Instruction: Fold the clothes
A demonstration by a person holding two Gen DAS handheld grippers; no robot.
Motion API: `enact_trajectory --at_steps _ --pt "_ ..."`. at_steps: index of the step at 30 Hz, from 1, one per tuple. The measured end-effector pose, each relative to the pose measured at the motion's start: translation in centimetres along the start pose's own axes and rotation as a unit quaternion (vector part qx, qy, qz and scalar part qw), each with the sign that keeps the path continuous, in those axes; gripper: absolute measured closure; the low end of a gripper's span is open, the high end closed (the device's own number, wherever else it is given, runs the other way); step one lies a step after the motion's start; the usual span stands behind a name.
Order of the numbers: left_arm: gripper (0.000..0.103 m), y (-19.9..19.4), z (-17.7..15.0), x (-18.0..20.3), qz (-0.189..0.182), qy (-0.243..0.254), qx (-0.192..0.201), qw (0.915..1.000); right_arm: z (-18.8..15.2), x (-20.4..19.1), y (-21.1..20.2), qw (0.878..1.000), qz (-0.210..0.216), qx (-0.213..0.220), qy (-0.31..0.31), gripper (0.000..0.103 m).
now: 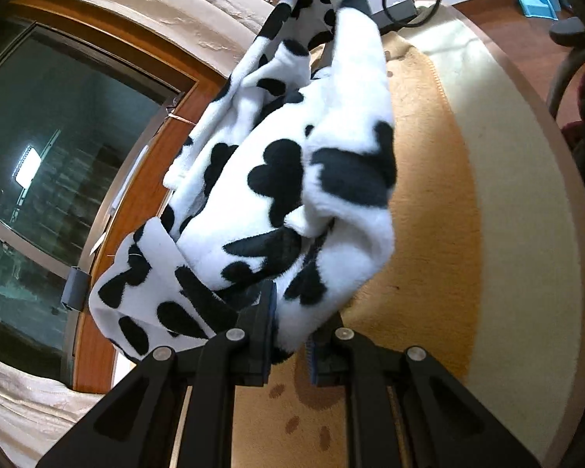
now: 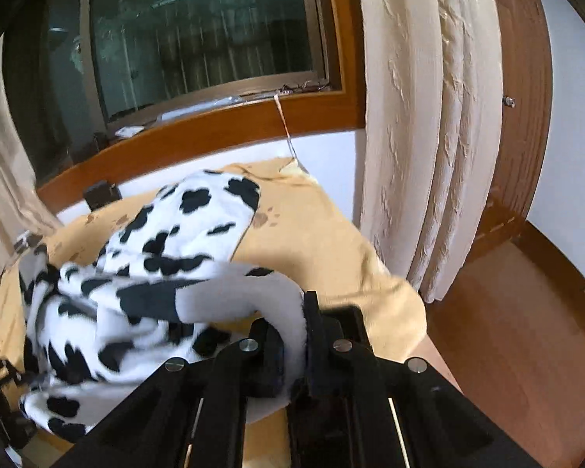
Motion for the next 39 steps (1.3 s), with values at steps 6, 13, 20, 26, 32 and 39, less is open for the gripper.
enact_trajectory --at_steps 6,13,20,26,32,39 --pt "0.085 -1.4 -0.4 1.6 0.007 0.017 -0.007 0.9998 0.1 -2.3 -0.1 0.998 0.025 0.007 -0.065 0.093" --pt "0.085 -1.4 -0.7 1.8 0.009 0.021 -0.010 0.9997 -0.6 -8.9 -5.5 0.965 0.074 0.117 -0.223 0.011" --pt "0.085 -1.5 -0.8 1.8 0.010 0.019 -0.008 0.9997 -5.9 -17.5 -8.5 0.895 0.231 0.085 -0.373 0.011" --pt "0.085 -1.8 -0.8 1.8 0.013 0.017 -0.005 0.9998 -11.3 -22.3 -5.9 0.853 0.280 0.015 -0.439 0.011" --pt "0.085 -2.5 -0.1 0.7 0.008 -0.012 0.011 0.9998 -13.0 -23.9 -3.2 0.848 0.237 -0.011 -0.474 0.011" --pt "0.085 -3.2 1.3 -0.3 -0.002 -0.034 0.032 0.9989 -13.6 -24.3 -2.1 0.856 0.216 -0.026 -0.470 0.036"
Point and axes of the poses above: each gripper's, at about its wrist camera, not at the fingertips, and y roughly the way its jaws point, x to its right, z to its top, the point moved 5 cm from there along y, roughly the way its jaws point, and after that the axes turned 4 degrees about -y, right-handed, at the moved point
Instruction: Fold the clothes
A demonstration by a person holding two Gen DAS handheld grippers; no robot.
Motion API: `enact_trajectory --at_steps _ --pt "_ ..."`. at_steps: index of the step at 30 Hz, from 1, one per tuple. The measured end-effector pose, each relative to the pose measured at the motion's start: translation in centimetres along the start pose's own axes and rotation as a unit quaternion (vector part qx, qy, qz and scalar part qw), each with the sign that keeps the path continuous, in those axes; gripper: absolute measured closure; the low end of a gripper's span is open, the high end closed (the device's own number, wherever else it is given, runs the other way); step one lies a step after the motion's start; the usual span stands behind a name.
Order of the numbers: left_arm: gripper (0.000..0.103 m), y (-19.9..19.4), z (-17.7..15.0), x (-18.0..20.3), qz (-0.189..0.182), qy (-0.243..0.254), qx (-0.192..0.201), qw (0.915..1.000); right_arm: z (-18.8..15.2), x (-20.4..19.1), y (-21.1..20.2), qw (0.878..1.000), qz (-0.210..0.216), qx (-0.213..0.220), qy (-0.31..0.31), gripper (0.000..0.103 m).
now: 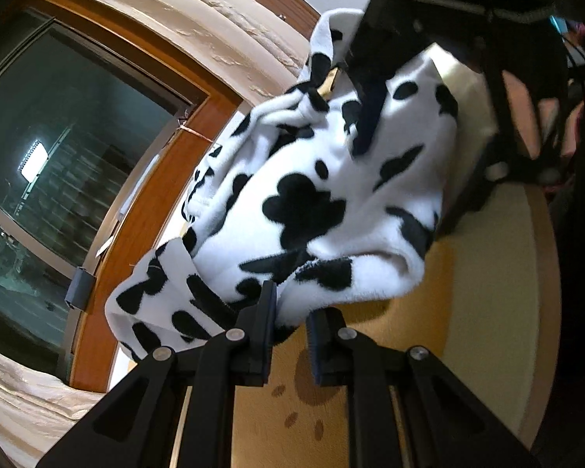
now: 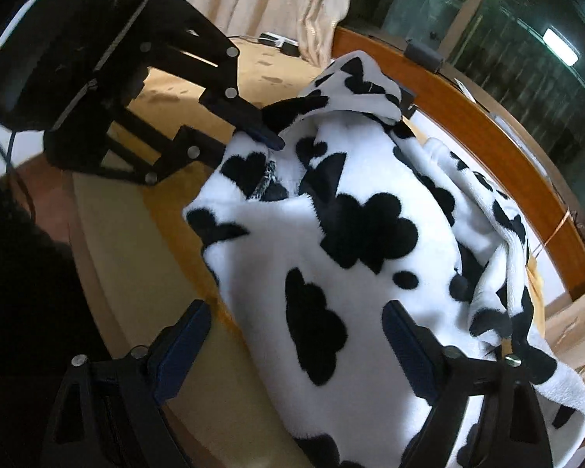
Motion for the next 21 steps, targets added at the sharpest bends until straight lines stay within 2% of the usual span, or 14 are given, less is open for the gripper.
enact_trajectory --at_steps 1,2,3,4,5,8,10,12,16,18,19,21 --pt "0.085 -0.1 0.2 -0.1 -0.001 -0.003 0.002 1.0000 0.0 0.1 0.0 1.000 0.000 -0.001 0.004 0.049" --pt "0.085 -0.2 0.4 -0.3 -0.003 -0.005 0.004 1.0000 0.1 0.1 0.0 1.000 0.000 -0.003 0.008 0.056" --pt "0.085 -0.3 0.5 -0.4 -0.004 -0.008 0.006 0.9999 0.1 0.2 0.1 1.000 0.000 -0.004 0.011 0.073" --pt "0.085 -0.4 0.7 -0.6 -0.006 -0.010 0.008 0.9999 0.1 0.3 0.1 1.000 -0.004 -0.005 0.012 0.085" --pt "0.085 -0.5 0.8 -0.7 -0.007 -0.013 0.010 0.9998 0.2 0.5 -0.1 1.000 -0.014 -0.003 0.014 0.088" --pt "0.085 -0.9 1.1 -1.0 -0.008 -0.016 0.015 0.9997 0.4 1.6 -1.3 0.998 -0.055 0.014 0.028 0.092" --pt "0.085 -1.1 1.3 -1.6 -0.004 -0.016 0.017 0.9997 0.6 3.2 -2.9 0.993 -0.098 0.032 0.049 0.093" --pt "0.085 -1.3 1.3 -2.4 0.000 -0.023 0.015 0.9996 0.6 5.3 -4.8 0.984 -0.155 0.052 0.073 0.093" --pt "0.080 -0.9 0.8 -6.0 0.019 -0.054 0.000 0.9984 -0.3 8.6 -7.7 0.962 -0.238 0.071 0.109 0.094" --pt "0.070 -0.7 0.5 -8.1 0.030 -0.068 -0.007 0.9972 -0.7 9.5 -8.9 0.957 -0.253 0.078 0.119 0.094" --pt "0.066 -0.6 0.3 -9.3 0.031 -0.075 -0.009 0.9967 -1.0 9.6 -9.3 0.956 -0.254 0.082 0.117 0.094" --pt "0.052 -0.4 0.1 -11.7 0.028 -0.090 -0.013 0.9954 -1.5 9.1 -9.8 0.959 -0.246 0.088 0.106 0.094"
Point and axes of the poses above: each gripper's, at about its wrist camera, not at the fingertips, and y roughly the way its jaws point, x to its right, z to its top, the point moved 5 cm from there along y, roughly the way its jaws point, and after that the axes turned 4 degrees about -y, right-handed, at the moved point
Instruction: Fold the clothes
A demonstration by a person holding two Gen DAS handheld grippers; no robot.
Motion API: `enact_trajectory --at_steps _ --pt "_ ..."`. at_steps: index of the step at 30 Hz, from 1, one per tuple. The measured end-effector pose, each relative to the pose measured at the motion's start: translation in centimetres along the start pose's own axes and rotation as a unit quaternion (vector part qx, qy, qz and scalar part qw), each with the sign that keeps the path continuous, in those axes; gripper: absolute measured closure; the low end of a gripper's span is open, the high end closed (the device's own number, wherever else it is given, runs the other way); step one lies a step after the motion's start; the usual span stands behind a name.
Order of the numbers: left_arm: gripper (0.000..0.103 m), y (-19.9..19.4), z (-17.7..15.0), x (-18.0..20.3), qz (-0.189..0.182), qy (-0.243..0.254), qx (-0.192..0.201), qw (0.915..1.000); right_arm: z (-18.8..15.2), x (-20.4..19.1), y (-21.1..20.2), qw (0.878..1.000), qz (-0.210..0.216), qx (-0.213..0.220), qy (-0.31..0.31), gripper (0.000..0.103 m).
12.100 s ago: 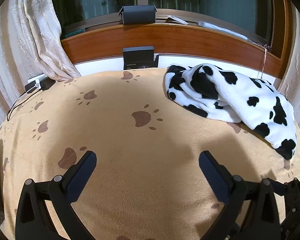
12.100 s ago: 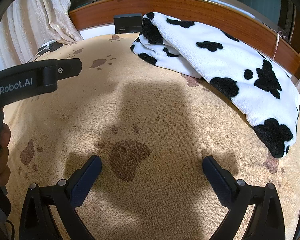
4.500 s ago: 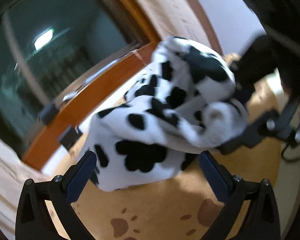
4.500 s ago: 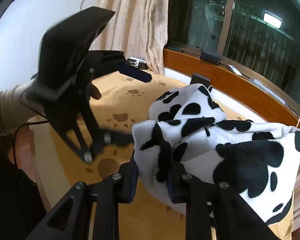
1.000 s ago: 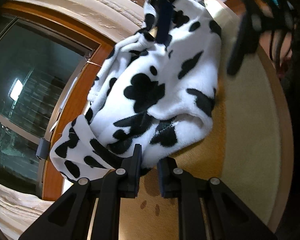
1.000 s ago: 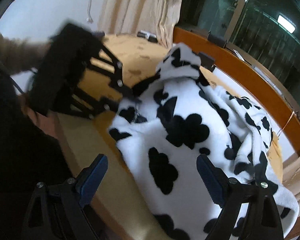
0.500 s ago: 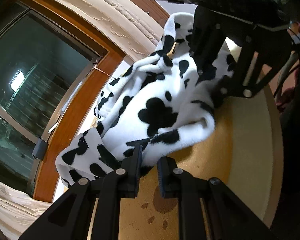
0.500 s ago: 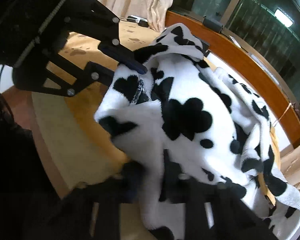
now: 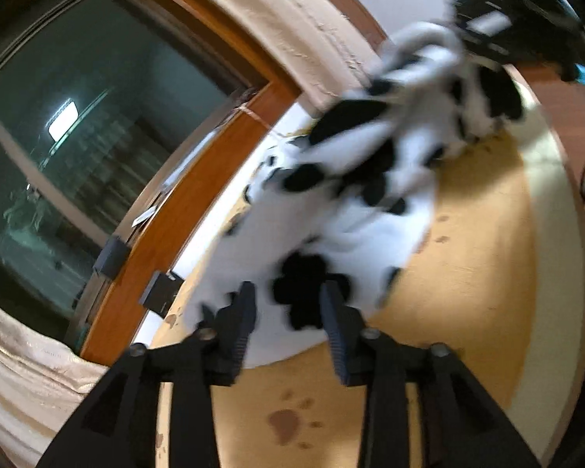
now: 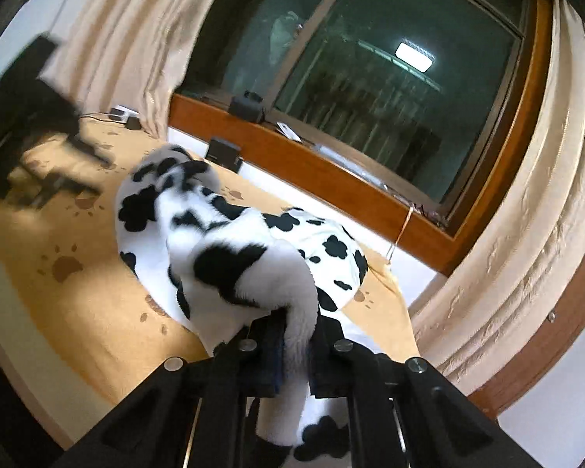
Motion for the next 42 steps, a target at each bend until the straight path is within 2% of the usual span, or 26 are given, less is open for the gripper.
enact_trajectory --at_steps 3,5,9,13,15,16,18,21,24,29,34,38,42 --pt "0.037 1.0 0.7 -2.7 -0.024 -0.009 -0.004 0.9997 -0.8 -1.6 -0.3 0.999 0.037 -0.004 -0.018 0.094" --pt "0.033 1.8 1.3 -4.1 -0.039 -0.006 -0.005 0.9992 -1.5 -2.8 -0.6 0.997 0.066 -0.010 -0.031 0.094" --pt "0.032 3.9 2.8 -5.8 -0.087 0.011 -0.015 0.9960 -3.9 -6.7 -1.1 0.986 0.143 -0.046 -0.070 0.094" --pt "0.032 6.5 3.8 -5.9 -0.155 0.044 -0.036 0.9863 -5.5 -8.0 -1.2 0.978 0.177 -0.072 -0.080 0.094" --pt "0.032 7.6 4.2 -5.3 -0.195 0.064 -0.049 0.9776 -6.1 -7.6 -1.3 0.978 0.179 -0.084 -0.072 0.094" --pt "0.032 8.0 4.3 -4.7 -0.226 0.070 -0.063 0.9696 -6.4 -7.3 -1.2 0.978 0.175 -0.089 -0.070 0.094" --pt "0.032 8.3 4.0 -3.2 -0.296 0.086 -0.097 0.9463 -7.0 -6.9 -1.0 0.979 0.168 -0.098 -0.066 0.094" --pt "0.032 7.8 2.7 -1.2 -0.326 0.121 -0.133 0.9281 -7.4 -6.5 -0.7 0.981 0.154 -0.104 -0.058 0.094" --pt "0.032 5.9 0.9 0.1 -0.333 0.138 -0.146 0.9213 -7.8 -6.2 -0.4 0.983 0.141 -0.104 -0.054 0.094" --pt "0.031 1.5 -2.0 0.4 -0.316 0.131 -0.148 0.9281 -6.8 -4.5 0.5 0.989 0.115 -0.089 -0.040 0.094" --pt "0.031 -2.1 -4.9 2.6 -0.300 0.127 -0.136 0.9355 -4.8 -1.6 0.9 0.995 0.077 -0.066 -0.015 0.094" --pt "0.030 -2.5 -6.0 4.4 -0.278 0.120 -0.111 0.9466 -3.0 0.4 1.1 0.997 0.052 -0.051 0.002 0.094" --pt "0.029 -0.5 -6.7 6.1 -0.218 0.121 -0.104 0.9627 -1.5 1.8 1.3 0.998 0.036 -0.041 0.017 0.094"
Point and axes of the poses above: each gripper's, at about its wrist camera, not at the fingertips, and y roughly the way its jaws point, x to its right, z to its top, the point moved 5 cm from there along y, roughly the way its jaws point, and after that the axes turned 4 degrees about -y, right-handed, at the moved point
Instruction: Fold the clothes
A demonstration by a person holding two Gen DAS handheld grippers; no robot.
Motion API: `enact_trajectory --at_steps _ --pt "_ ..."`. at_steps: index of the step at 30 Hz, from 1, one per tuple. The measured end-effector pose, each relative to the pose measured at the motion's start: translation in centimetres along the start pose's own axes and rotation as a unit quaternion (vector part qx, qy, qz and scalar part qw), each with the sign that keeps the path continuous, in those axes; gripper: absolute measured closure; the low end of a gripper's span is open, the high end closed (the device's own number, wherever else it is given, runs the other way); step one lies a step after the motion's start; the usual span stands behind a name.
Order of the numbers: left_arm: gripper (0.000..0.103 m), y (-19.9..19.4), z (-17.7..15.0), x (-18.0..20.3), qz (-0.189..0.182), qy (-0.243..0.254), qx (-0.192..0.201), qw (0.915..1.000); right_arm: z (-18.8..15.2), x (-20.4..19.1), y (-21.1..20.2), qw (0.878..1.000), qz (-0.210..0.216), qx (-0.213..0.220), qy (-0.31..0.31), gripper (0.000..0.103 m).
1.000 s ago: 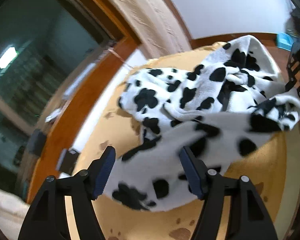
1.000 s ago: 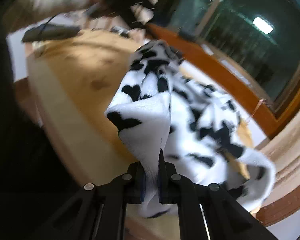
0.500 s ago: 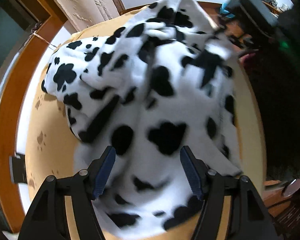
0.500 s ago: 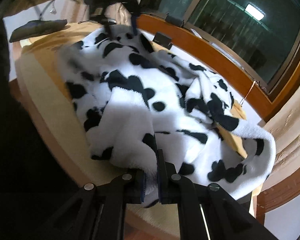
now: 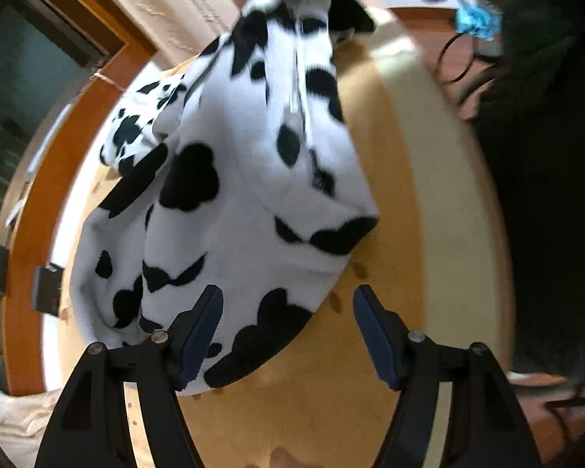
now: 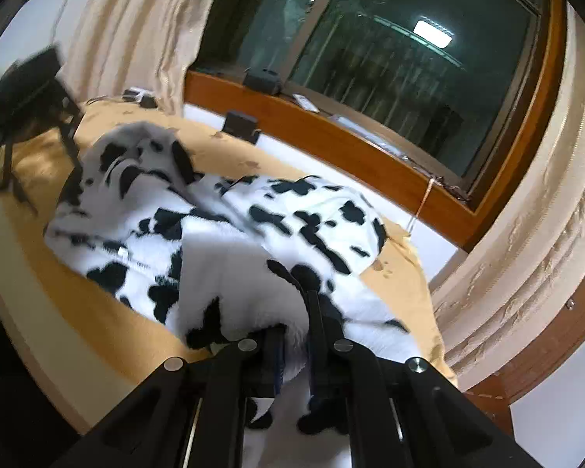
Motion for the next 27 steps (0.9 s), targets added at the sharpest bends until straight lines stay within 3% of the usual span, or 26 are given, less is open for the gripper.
enact_trajectory --at_steps 6,14,18,21,27 --pt "0.027 1.7 1.1 -1.0 0.066 -0.015 0.017 0.9976 2.8 1.9 -1.3 0.999 -0.022 0.035 0.010 0.094" --pt "0.023 2.5 2.1 -1.5 0.096 -0.015 0.020 0.9951 7.0 5.1 -3.6 0.990 -0.069 0.115 0.053 0.094" --pt "0.022 2.6 2.6 -1.4 0.127 -0.030 0.039 0.9907 10.5 6.1 -4.9 0.982 -0.068 0.165 0.063 0.094" --pt "0.022 2.7 3.0 -1.2 0.159 -0.057 0.056 0.9840 13.2 6.2 -5.2 0.979 -0.064 0.188 0.056 0.094" --pt "0.020 2.1 4.1 -0.8 0.266 -0.089 0.093 0.9555 17.9 5.3 -6.2 0.974 -0.060 0.219 0.023 0.094"
Point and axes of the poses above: each gripper's, at about its wrist camera, not at the fingertips, and y roughly the way its jaws point, x to its right, z to its top, the point moved 5 cm from there along y, roughly the way its jaws point, and after that the axes turned 4 degrees about -y, right-handed, at the moved point
